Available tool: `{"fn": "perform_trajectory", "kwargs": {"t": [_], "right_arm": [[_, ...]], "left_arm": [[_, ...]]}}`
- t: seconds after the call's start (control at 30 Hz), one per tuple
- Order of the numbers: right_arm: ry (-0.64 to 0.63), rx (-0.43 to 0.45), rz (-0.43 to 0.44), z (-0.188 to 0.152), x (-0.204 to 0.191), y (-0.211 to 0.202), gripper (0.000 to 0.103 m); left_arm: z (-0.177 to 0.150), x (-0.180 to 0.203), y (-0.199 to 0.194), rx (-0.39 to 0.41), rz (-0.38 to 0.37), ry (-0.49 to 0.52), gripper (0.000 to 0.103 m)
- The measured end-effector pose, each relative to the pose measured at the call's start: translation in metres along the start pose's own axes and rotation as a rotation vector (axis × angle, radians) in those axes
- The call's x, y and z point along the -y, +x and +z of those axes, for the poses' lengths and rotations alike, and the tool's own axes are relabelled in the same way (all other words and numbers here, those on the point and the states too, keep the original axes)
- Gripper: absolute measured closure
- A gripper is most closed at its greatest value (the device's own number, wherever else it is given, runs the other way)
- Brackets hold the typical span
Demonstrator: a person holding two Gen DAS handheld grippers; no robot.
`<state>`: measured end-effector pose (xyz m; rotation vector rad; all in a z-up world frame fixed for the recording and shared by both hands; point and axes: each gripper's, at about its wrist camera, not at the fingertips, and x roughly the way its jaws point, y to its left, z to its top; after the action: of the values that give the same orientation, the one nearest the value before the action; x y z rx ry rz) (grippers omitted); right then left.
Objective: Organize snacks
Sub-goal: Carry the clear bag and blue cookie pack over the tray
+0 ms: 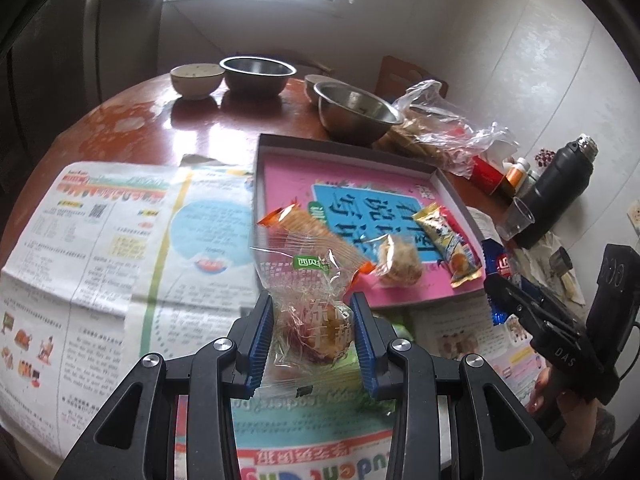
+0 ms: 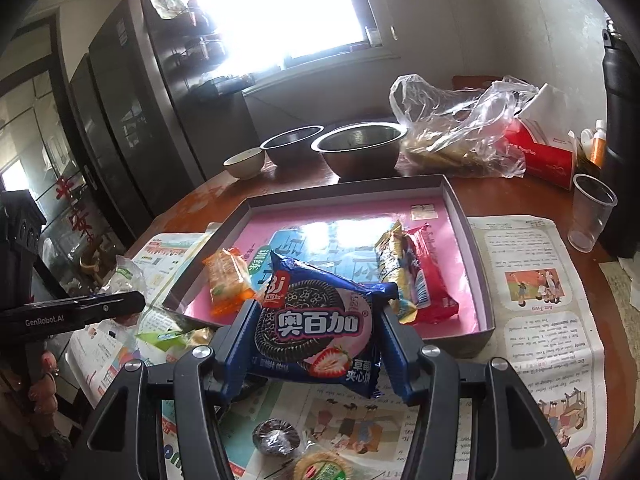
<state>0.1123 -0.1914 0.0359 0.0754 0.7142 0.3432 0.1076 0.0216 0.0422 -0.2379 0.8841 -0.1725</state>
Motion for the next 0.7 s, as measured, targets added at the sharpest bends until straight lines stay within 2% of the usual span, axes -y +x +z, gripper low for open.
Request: {"fn": "perform_trajectory", "kwargs": {"t": [0.2,0.7], "right_arm": [[0.014,0.003,-0.011,0.009,0.006,0.001,0.046],[0.041,0.016,-0.027,0.026,0.018,0.007,0.046]], "left_arm": [[0.014,0.008,0.01,-0.007,-0.008,0.008,0.064],[0.031,0.004,0.042,-0.021,0.035,-0.006,0.064]]}}
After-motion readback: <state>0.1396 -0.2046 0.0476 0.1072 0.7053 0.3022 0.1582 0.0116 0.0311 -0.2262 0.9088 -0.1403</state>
